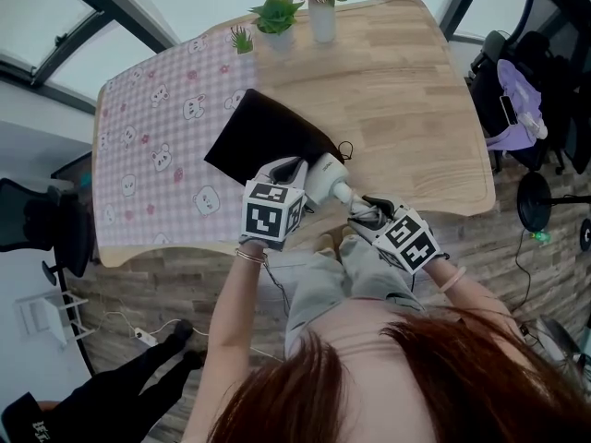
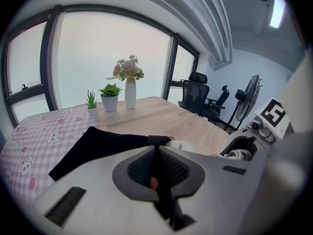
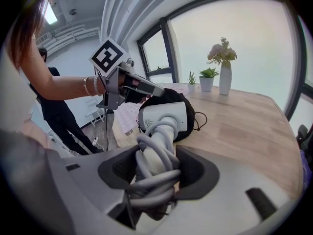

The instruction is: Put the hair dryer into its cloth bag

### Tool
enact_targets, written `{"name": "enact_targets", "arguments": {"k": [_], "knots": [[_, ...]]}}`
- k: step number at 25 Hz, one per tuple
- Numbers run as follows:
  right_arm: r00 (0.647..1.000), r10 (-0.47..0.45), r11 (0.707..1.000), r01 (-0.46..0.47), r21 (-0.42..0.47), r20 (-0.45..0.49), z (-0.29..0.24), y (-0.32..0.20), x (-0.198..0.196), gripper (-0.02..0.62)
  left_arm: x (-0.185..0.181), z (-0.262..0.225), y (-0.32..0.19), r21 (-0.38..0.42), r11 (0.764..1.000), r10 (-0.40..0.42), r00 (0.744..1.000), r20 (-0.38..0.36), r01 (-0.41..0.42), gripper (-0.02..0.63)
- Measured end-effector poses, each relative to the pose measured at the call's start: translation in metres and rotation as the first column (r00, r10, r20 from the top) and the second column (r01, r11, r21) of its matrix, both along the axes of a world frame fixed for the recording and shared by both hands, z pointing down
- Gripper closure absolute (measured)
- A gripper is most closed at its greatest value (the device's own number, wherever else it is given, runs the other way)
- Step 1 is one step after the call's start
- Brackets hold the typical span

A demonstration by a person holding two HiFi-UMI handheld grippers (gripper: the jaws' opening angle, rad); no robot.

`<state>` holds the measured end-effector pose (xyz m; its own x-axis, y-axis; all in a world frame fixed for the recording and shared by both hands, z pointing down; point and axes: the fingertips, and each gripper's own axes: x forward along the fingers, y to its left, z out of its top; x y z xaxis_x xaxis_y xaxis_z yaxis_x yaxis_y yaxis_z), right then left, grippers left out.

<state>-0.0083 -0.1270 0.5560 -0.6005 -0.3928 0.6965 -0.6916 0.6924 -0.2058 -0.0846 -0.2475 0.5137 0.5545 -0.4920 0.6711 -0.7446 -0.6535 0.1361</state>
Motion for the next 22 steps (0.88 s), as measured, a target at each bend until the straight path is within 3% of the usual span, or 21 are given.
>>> {"name": "enact_targets", "arguments": {"k": [22], "knots": [[1.0,-0.024,0.999,0.024,-0.028,0.018,0.006,-0.025,-0.022,0.371,-0.001,-0.004,0.003,0.002,1.0,0.015,1.0,0.007,-0.015,0.58]]}}
